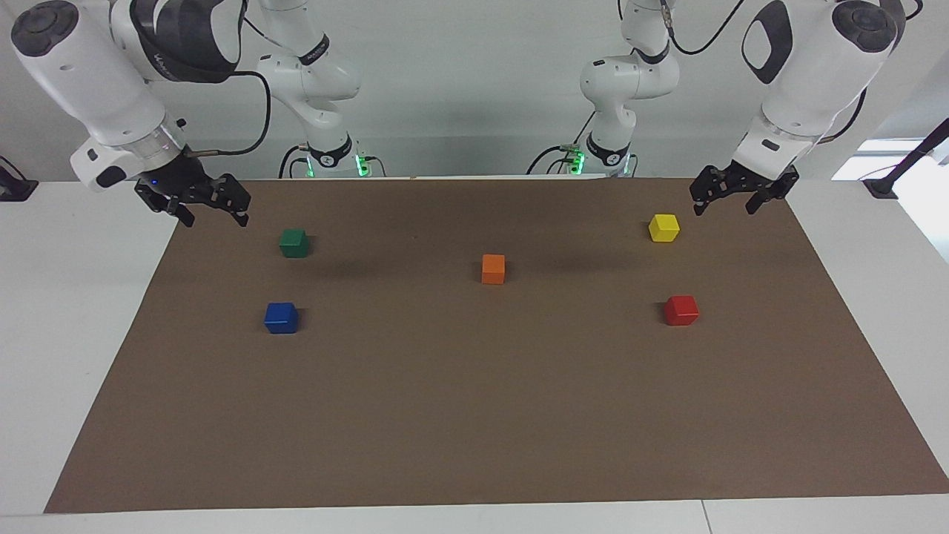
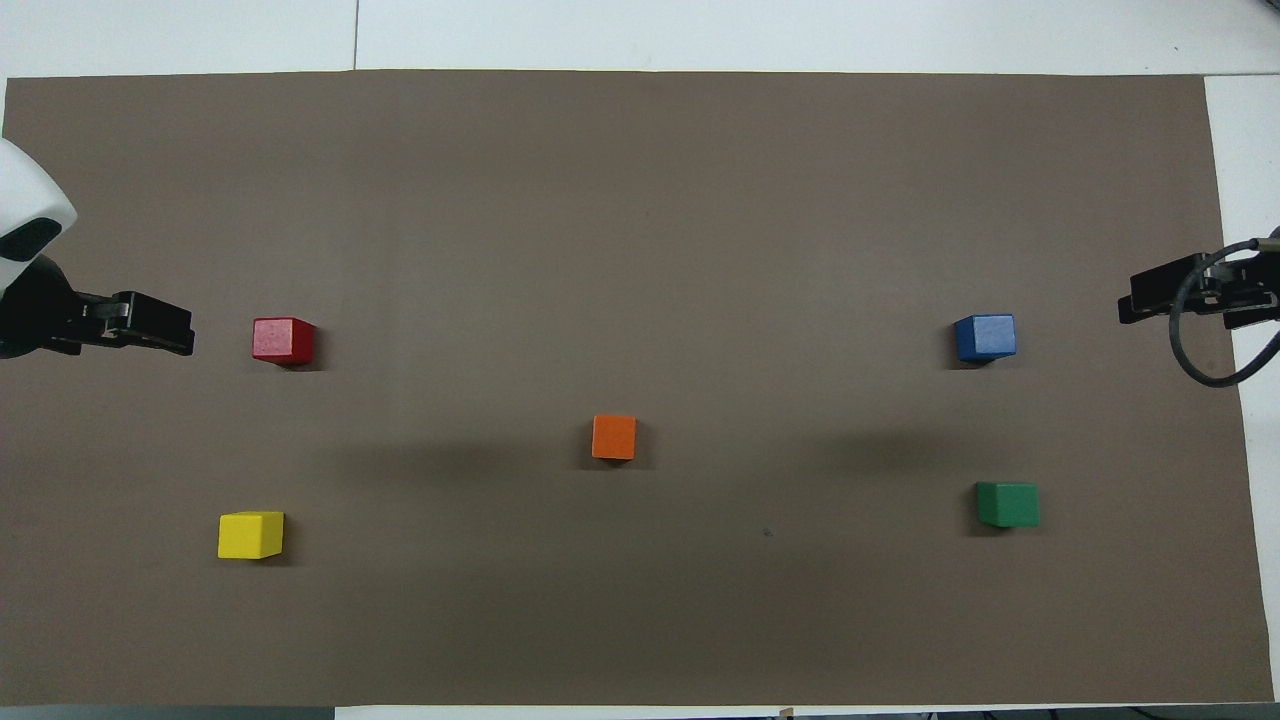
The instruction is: Transfer red block to right arm and stack on blue block
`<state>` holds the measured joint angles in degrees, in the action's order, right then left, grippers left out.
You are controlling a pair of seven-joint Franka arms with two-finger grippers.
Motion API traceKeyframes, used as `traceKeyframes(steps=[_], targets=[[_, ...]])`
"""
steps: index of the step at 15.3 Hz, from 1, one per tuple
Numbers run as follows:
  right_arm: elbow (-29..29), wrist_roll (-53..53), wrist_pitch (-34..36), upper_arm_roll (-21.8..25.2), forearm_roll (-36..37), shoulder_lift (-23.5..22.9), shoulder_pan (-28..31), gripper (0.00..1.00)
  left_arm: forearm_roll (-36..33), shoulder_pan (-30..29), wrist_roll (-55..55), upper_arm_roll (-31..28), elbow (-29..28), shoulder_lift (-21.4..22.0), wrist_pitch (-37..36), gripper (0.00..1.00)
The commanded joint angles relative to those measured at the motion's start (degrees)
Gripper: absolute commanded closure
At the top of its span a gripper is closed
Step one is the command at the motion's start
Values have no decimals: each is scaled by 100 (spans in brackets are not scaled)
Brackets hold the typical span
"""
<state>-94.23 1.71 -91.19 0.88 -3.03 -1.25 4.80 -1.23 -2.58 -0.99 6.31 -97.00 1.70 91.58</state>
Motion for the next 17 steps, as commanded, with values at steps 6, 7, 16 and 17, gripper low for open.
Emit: traceKeyframes(steps=[6, 7, 16, 17], targets=[[-130, -22, -109, -44, 294, 90, 47, 0, -53, -14, -15, 10, -74, 50, 97, 0], [-139, -22, -109, -44, 294, 90, 56, 0, -53, -14, -7, 10, -74, 50, 97, 0], [-535, -66, -320, -53, 294, 240, -6, 0, -53, -32, 2, -16, -599, 286, 508, 0], [-535, -66, -294, -53, 294, 240, -6, 0, -53, -41, 2, -33, -905, 409, 693, 0]])
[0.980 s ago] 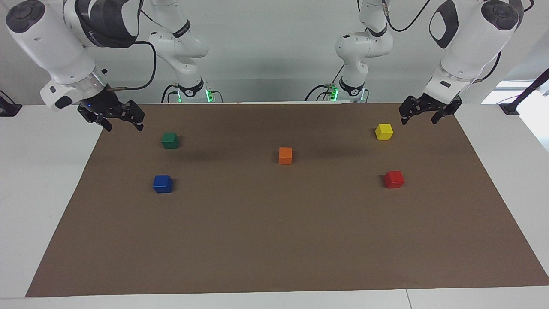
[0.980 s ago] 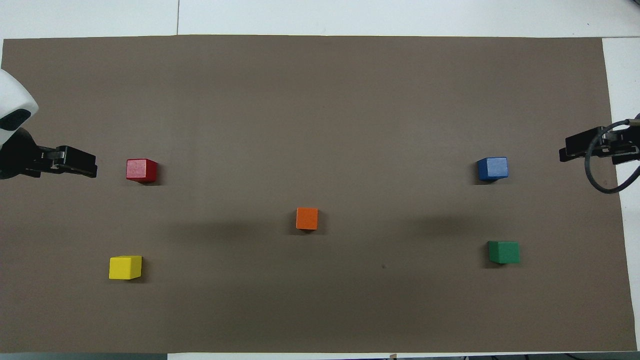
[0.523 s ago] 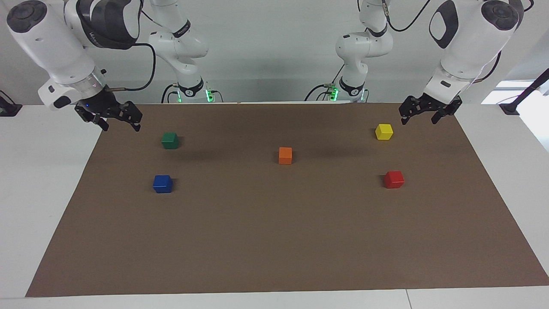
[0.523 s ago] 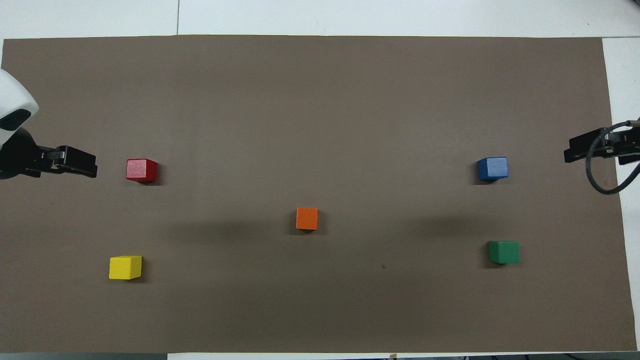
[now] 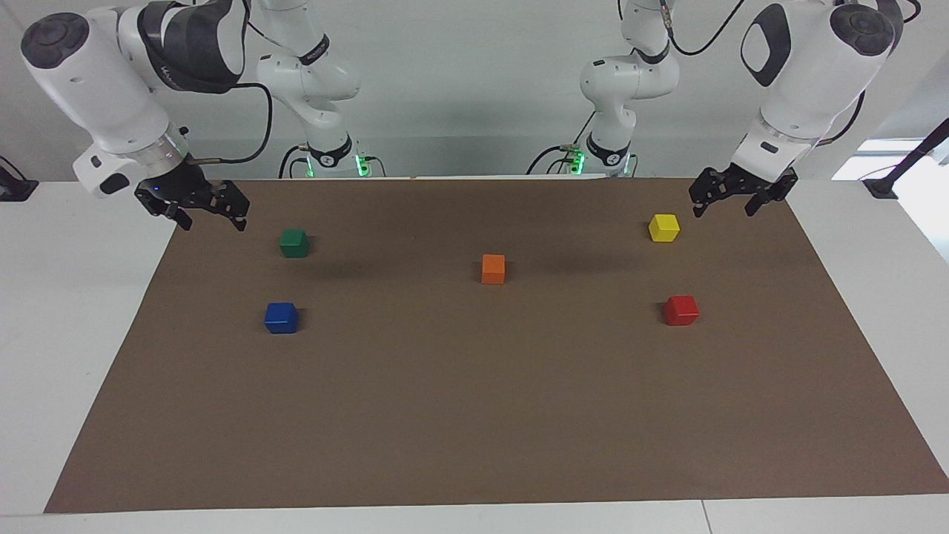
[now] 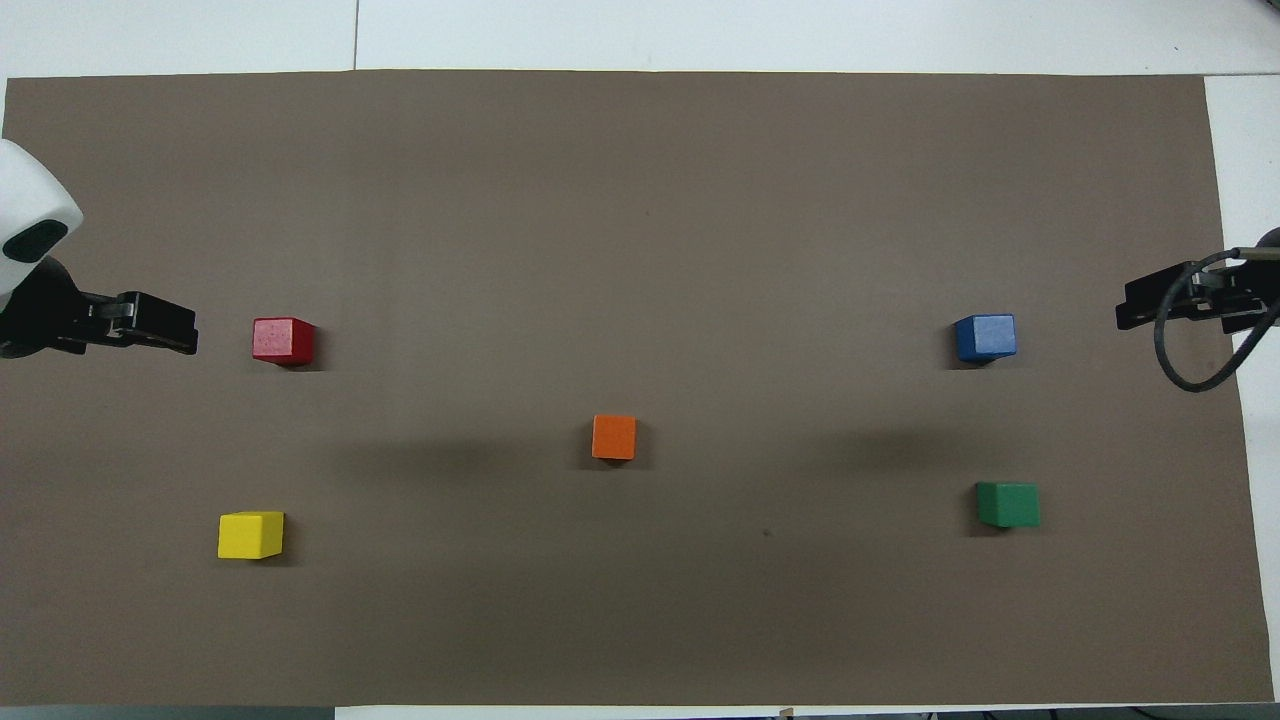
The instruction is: Transfer red block to right arm and stack on blue block
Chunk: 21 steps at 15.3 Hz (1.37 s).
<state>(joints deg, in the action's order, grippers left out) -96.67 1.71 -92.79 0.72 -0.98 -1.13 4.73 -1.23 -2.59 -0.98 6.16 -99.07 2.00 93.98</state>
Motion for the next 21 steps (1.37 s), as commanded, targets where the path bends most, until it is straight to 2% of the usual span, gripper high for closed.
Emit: traceKeyframes(steps=[1, 4, 8, 10, 12, 16, 19, 21], targets=[[-291, -57, -125, -37, 89, 227, 2, 0, -53, -40, -8, -36, -962, 502, 654, 0], [-283, -31, -125, -37, 89, 218, 11, 0, -53, -40, 10, -45, -1386, 521, 1279, 0], [-318, 118, -317, -54, 2, 227, 2, 0, -53, -48, -25, -62, -1623, 91, 1841, 0], [-423, 242, -642, -98, -147, 192, -16, 0, -53, -136, -43, -62, -2052, 37, 2455, 0], [-484, 277, -801, -90, -1109, 43, 2, 0, -53, -136, -34, -62, -2344, -85, 2974, 0], [-782, 1373, -872, -90, -2990, -107, 11, 0, -53, -128, -25, -71, -2353, -595, 3529, 0], [-1450, 2295, -881, -90, -5221, -81, 28, 0, -53, -136, -25, -71, -2406, -780, 3872, 0], [-1592, 2666, -864, -98, -6252, -133, -15, 0, -53, -136, -43, -71, -2406, -903, 4039, 0]])
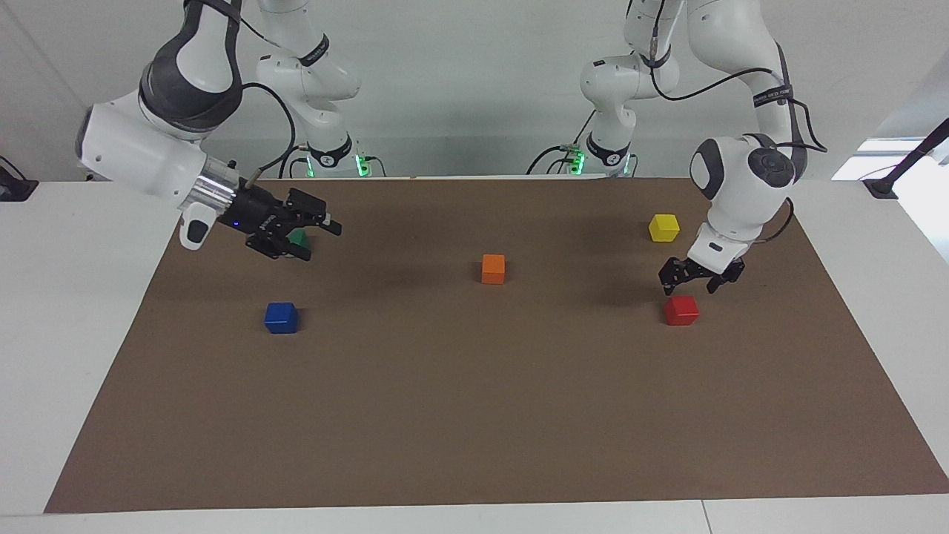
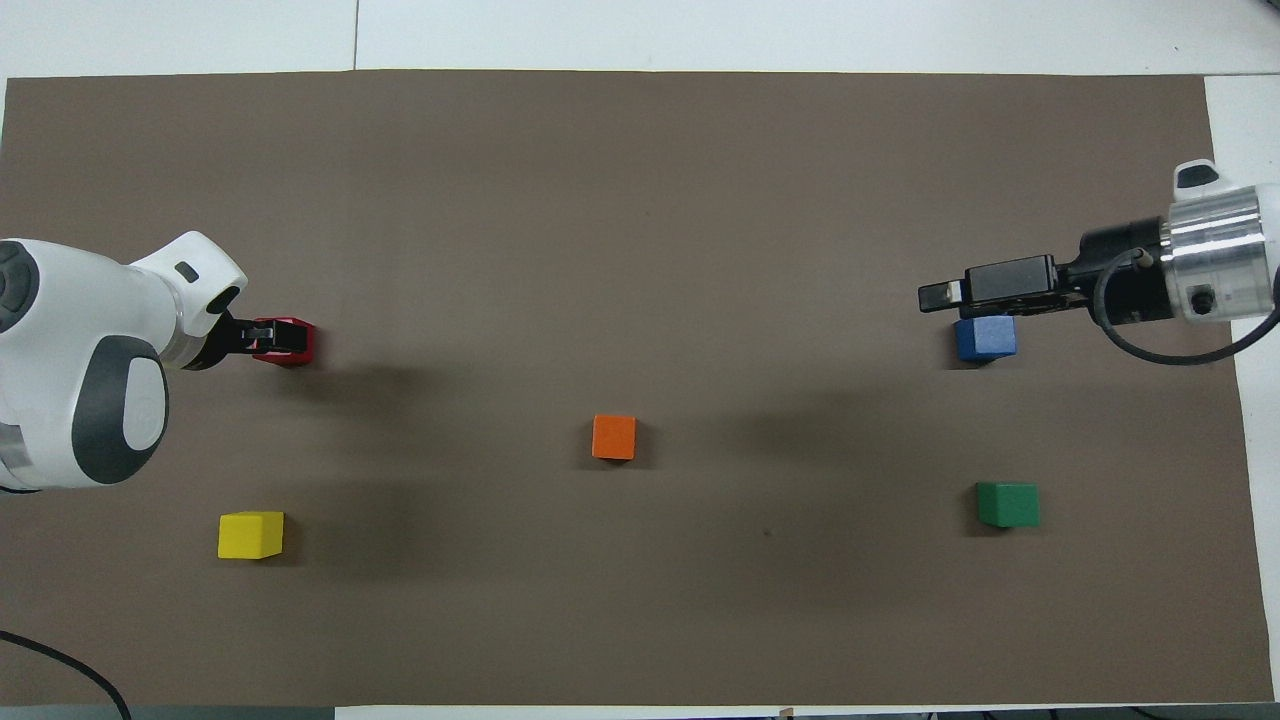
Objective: Transfer red block to right arm and stack on blue block
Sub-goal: 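Grasp the red cube with the left gripper while the right gripper rises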
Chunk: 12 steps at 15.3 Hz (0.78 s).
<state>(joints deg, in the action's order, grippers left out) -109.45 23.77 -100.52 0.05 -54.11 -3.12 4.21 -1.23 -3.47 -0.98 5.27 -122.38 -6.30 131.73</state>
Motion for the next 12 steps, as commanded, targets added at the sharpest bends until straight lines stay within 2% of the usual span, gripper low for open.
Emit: traceKeyframes(steps=[1, 6, 8, 9, 10, 11, 12], targets=[[-331, 592, -47, -31, -1396, -30, 10, 0, -53, -49, -43, 9, -75, -143, 300, 0], [-611, 1005, 190, -31, -3550, -268, -455, 0, -53, -49, -34, 9, -75, -547, 642, 0], [-735, 1479, 548, -31, -4472, -574, -578, 0, -53, -49, -8, 9, -67, -592, 635, 0], [-735, 1620, 873, -31, -4807, -802, -614, 0, -53, -40, 10, 9, -23, -600, 547, 21], [-735, 1630, 1059, -31, -4984, -961, -614, 0, -53, -40, 123, 9, 3, -601, 425, 49], [-727, 1631, 1182, -40, -5099, -1102, -623, 0, -53, -40, 350, 9, 4, -574, 276, 89], [-718, 1639, 1392, -75, -5388, -1225, -632, 0, -53, -49, 448, 9, 30, -557, 65, 100]])
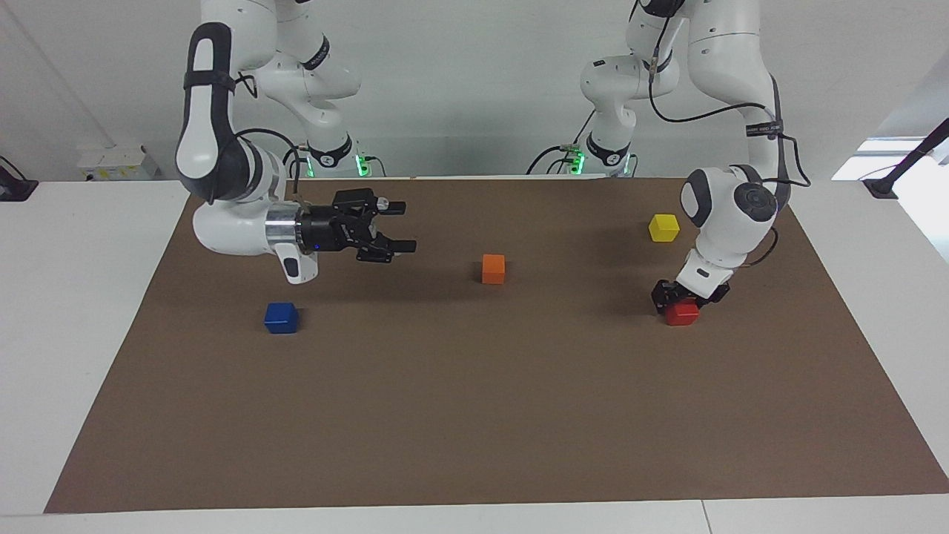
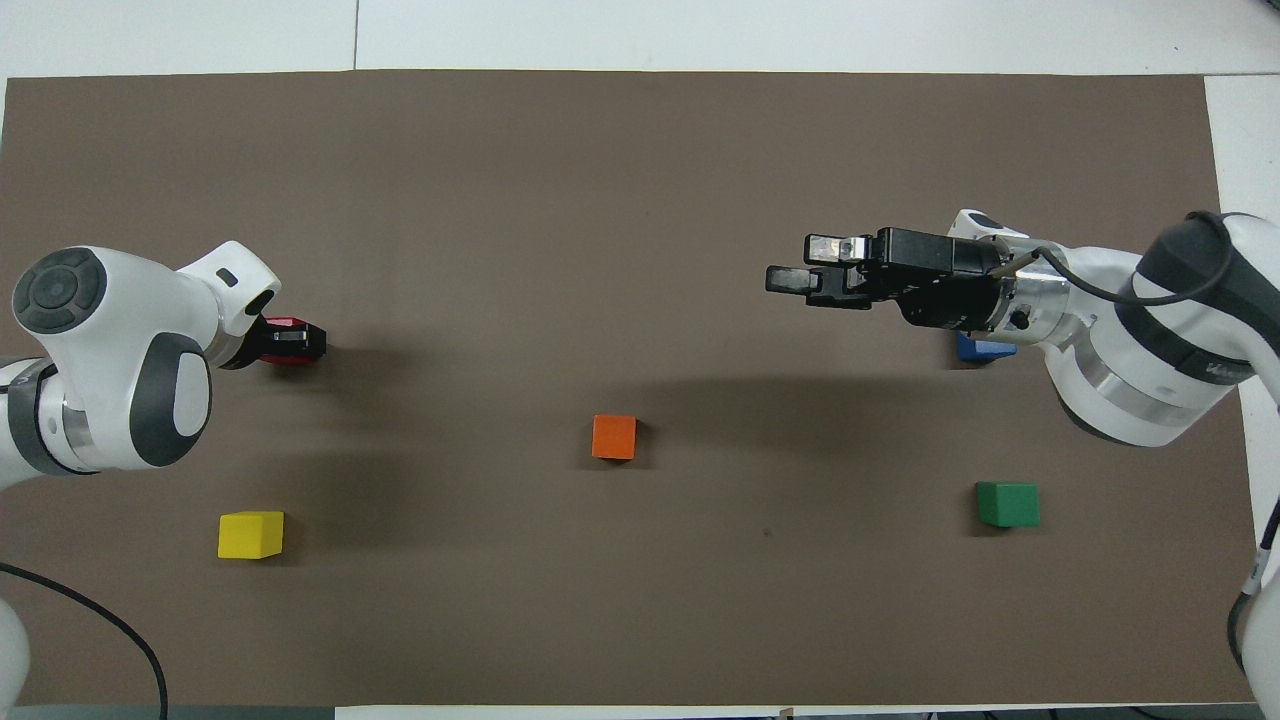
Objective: Transfer red block to right arm and stack on blue block
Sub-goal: 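Lift the red cube with the left gripper toward the table center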
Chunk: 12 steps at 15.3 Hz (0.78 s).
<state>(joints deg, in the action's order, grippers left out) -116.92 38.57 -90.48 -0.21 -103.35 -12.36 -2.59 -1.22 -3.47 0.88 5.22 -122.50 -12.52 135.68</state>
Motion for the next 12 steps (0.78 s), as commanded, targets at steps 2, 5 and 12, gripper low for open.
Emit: traceKeyframes(steps=[2, 5, 12], targets=[[37, 151, 688, -233, -1062, -495, 48, 0, -45, -39, 386, 14, 304, 65, -829, 100], [64, 151, 689, -426, -1248, -591, -4, 0, 42, 13, 1297, 57, 1312, 91, -2417, 100], [187, 265, 821, -445, -1714, -908, -435, 0, 2071, 373, 5027, 346, 3266, 424, -4963, 100]])
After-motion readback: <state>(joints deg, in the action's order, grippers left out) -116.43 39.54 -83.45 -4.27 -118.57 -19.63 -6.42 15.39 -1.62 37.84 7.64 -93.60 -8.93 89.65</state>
